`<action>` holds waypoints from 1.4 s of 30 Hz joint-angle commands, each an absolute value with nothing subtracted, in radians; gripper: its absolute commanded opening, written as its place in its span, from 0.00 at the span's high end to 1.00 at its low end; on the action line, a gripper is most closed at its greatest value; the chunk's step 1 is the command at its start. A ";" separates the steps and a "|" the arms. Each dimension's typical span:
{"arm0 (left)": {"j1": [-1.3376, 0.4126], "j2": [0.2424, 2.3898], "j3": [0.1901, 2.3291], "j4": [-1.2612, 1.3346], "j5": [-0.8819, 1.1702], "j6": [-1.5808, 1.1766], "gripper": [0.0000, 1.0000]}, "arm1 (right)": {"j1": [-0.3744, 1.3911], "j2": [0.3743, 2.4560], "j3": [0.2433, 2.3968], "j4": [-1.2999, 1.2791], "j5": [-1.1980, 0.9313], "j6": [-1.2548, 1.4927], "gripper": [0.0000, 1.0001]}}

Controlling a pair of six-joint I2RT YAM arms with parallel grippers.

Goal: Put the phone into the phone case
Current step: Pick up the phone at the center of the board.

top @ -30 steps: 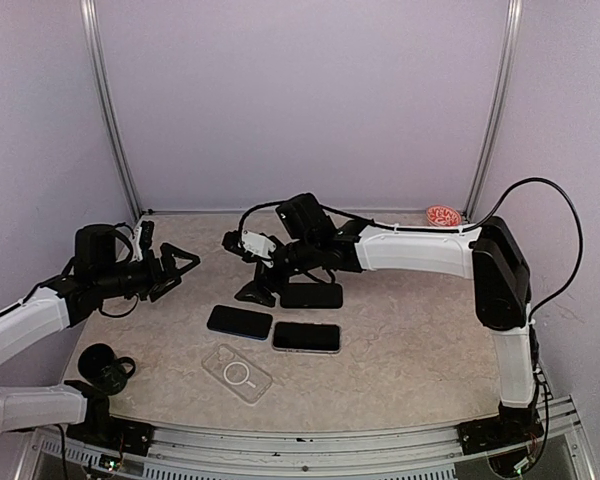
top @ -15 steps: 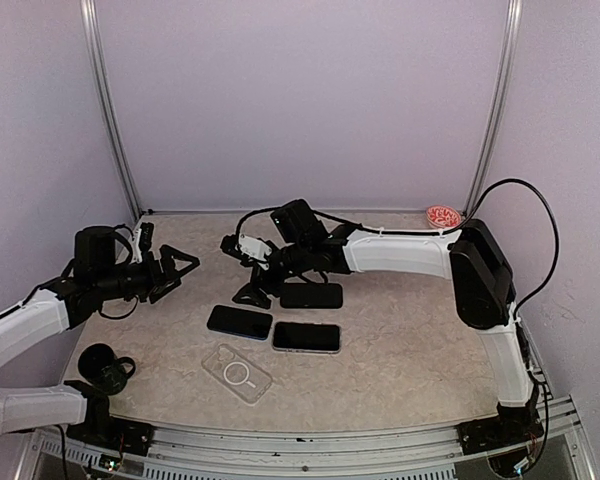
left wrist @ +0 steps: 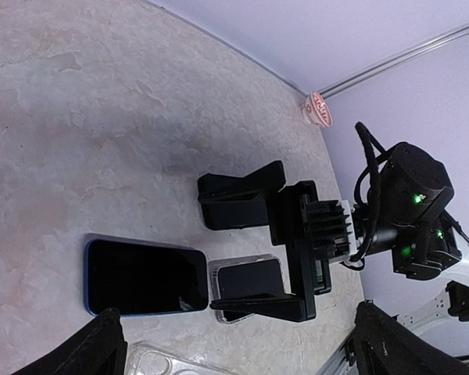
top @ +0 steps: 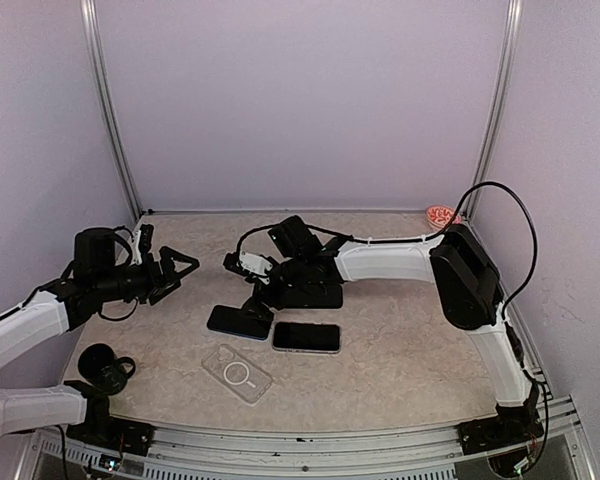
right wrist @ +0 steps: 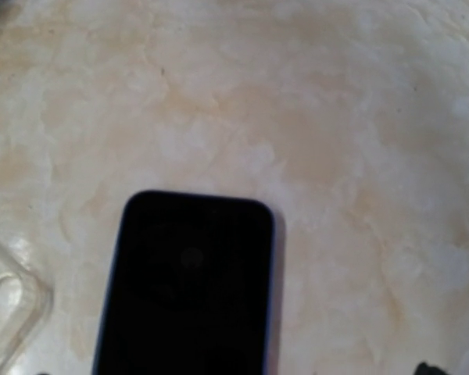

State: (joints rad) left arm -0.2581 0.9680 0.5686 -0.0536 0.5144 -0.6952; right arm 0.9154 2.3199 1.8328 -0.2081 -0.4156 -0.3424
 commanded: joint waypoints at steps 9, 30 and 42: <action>-0.264 0.963 0.539 -0.055 0.508 -0.693 0.01 | 0.943 2.383 1.789 -0.197 -0.351 -0.337 0.00; -0.285 0.957 0.502 -0.087 0.493 -0.679 0.01 | 0.962 2.425 1.819 -0.204 -0.361 -0.328 0.01; -0.287 0.957 0.505 -0.089 0.491 -0.678 0.01 | 0.971 2.488 1.876 -0.206 -0.369 -0.312 0.01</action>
